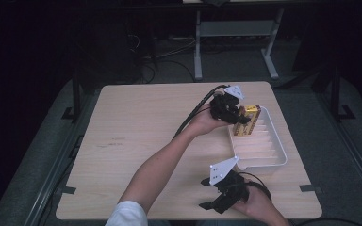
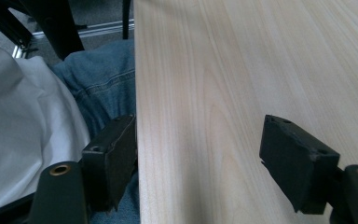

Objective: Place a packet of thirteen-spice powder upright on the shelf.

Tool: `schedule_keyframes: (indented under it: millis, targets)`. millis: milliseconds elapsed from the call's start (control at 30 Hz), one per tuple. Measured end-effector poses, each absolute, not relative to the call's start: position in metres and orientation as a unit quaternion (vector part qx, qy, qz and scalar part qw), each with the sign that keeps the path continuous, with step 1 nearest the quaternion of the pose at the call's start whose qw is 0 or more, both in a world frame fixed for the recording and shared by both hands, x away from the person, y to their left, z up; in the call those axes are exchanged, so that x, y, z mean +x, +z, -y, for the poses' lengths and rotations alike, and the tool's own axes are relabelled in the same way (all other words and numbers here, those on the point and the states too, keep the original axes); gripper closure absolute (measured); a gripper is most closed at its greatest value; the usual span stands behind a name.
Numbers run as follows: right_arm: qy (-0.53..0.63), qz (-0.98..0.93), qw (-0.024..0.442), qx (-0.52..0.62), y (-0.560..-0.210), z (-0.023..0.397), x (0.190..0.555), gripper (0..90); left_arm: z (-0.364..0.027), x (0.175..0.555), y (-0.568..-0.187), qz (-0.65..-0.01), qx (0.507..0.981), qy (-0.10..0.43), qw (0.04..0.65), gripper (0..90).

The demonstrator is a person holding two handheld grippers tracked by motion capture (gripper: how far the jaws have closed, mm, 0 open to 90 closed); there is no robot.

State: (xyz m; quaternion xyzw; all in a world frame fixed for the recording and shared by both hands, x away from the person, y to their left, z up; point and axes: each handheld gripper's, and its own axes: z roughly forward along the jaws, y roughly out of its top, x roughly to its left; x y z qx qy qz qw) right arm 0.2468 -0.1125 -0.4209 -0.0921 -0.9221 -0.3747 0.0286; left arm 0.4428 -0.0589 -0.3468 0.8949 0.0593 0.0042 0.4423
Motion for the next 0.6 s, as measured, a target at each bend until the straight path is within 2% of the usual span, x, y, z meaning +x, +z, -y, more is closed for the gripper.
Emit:
schedule_keyframes:
  millis: [600]
  targets:
    - [-0.377,0.921,0.036,-0.094,-0.4216,0.1150,0.2469,26.3,0.0683,0.4473,-0.3567,-0.062,0.894,0.002,0.444,67.1]
